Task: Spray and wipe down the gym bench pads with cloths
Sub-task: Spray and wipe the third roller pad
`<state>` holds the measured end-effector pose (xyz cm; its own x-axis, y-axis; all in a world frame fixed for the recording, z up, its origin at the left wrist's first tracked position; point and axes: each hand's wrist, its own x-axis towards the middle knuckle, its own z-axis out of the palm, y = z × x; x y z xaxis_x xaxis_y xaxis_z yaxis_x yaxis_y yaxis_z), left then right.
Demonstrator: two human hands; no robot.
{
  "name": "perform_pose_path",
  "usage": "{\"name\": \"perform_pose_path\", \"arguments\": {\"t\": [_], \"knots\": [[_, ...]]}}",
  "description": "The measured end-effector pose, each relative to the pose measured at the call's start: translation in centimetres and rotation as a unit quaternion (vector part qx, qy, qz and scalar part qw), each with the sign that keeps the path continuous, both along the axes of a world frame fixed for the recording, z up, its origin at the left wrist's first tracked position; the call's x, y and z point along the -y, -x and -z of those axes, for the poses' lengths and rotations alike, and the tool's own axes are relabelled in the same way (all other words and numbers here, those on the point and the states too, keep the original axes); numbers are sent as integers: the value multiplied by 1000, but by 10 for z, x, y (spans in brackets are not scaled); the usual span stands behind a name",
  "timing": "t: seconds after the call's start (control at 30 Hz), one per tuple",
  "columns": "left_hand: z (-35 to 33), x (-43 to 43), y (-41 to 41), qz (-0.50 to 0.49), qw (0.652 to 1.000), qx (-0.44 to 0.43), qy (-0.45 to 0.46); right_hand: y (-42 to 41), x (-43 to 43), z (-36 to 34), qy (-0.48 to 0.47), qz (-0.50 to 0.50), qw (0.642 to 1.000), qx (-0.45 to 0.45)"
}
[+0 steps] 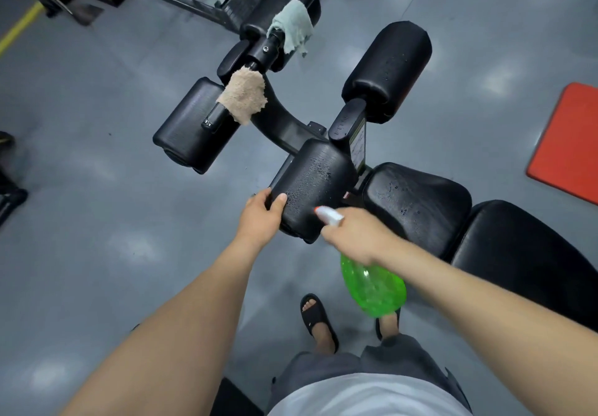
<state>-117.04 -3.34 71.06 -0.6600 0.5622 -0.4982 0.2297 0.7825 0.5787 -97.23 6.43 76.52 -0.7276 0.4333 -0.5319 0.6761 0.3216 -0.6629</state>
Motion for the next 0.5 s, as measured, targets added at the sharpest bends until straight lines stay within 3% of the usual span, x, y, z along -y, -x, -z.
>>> {"name": "perform_pose_path", "arguments": {"t": [0.1, 0.2, 0.3, 0.5], "knots": [[-5, -6, 2, -43, 999, 15, -13, -6, 6, 10, 3, -21, 1000, -14], [-9, -12, 4, -62, 997, -39, -3, -21, -18, 22, 28, 82, 996, 8], [-16, -20, -4, 1, 992, -125, -16, -43, -44, 43, -22, 120, 992, 39], [-28, -36, -33, 91, 984, -153, 33, -77, -85, 78, -71, 190, 978, 46]]}}
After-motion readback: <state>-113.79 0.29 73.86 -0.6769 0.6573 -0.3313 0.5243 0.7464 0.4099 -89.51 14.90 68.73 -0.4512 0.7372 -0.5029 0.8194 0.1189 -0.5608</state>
